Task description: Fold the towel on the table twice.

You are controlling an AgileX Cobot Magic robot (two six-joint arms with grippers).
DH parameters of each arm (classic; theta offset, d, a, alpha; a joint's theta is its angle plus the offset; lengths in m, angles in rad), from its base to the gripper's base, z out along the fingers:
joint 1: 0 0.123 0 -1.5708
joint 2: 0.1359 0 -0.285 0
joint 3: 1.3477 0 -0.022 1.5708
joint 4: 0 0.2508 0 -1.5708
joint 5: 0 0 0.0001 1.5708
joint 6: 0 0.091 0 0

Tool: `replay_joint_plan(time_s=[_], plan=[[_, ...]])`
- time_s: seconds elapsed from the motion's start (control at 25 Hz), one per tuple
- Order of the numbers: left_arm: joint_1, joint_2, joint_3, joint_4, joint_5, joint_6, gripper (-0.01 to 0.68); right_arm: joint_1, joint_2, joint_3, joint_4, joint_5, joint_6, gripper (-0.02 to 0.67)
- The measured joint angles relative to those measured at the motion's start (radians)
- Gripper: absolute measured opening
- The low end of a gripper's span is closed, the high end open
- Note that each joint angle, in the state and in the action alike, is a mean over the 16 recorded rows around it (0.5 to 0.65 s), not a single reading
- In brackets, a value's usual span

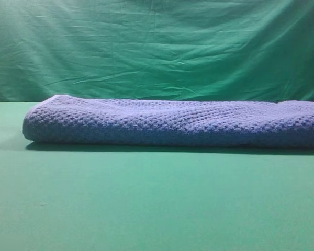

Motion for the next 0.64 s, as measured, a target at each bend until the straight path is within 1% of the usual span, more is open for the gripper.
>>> replay_joint_plan(time_s=[0.64], plan=[[0.0,0.0,0.0,-0.008,0.003,0.018,0.0,0.0,0.0,0.0,0.0,0.0,0.001,0.0]])
